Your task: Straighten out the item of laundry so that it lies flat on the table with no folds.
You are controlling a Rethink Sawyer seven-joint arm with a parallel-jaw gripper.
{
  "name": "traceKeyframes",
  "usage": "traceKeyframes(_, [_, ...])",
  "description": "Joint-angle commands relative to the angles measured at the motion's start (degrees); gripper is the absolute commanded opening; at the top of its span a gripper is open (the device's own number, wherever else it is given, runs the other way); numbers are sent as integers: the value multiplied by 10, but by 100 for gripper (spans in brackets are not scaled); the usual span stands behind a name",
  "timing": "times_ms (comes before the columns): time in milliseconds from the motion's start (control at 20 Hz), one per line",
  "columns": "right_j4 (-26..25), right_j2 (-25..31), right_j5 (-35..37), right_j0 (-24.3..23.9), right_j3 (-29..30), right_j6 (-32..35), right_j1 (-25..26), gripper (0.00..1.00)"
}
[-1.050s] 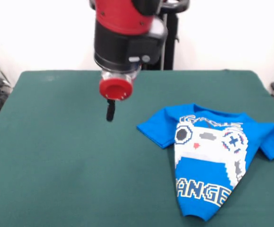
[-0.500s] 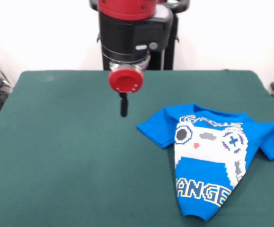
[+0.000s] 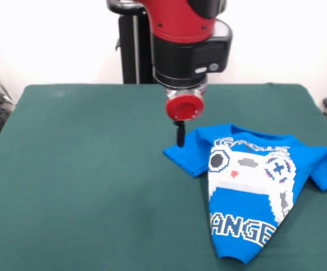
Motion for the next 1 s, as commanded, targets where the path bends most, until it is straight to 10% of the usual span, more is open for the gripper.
traceKeyframes(50, [-12,56,-43,19,82,-78,44,100])
traceKeyframes(1000, [-33,27,-96,53,59,-32,123,100])
